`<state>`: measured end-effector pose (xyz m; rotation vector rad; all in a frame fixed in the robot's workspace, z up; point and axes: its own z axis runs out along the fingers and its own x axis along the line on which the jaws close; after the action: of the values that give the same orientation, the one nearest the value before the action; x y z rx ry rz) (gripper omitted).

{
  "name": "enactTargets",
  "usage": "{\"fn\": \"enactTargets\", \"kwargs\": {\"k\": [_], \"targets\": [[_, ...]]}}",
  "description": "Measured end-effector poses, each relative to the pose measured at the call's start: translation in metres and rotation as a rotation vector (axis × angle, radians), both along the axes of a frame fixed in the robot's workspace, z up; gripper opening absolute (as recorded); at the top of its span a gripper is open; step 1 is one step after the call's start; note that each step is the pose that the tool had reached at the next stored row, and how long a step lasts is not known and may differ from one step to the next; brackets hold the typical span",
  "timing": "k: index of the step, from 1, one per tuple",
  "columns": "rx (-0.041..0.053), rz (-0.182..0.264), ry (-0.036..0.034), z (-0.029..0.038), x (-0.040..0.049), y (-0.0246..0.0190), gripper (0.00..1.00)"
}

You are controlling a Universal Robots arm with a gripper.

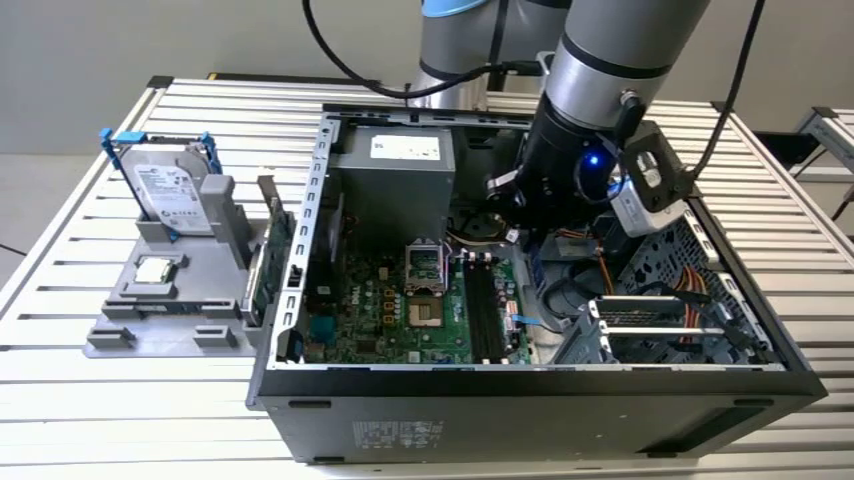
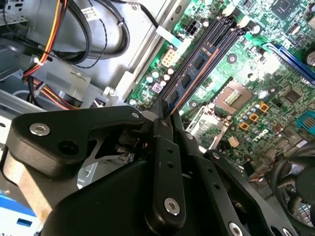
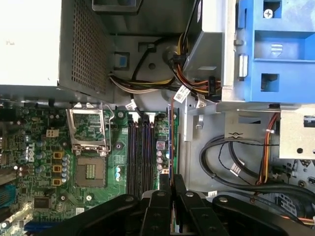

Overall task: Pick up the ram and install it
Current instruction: 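Insert the ram into the slot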

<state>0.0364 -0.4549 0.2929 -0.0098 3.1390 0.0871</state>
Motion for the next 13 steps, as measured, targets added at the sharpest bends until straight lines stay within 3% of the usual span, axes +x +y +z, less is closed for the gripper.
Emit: {"fn": "enactTargets", "kwargs": {"k": [13], "targets": [[0.0000, 0.000, 0.0000, -0.0133, -0.0025, -0.0065, 0.00]]}}
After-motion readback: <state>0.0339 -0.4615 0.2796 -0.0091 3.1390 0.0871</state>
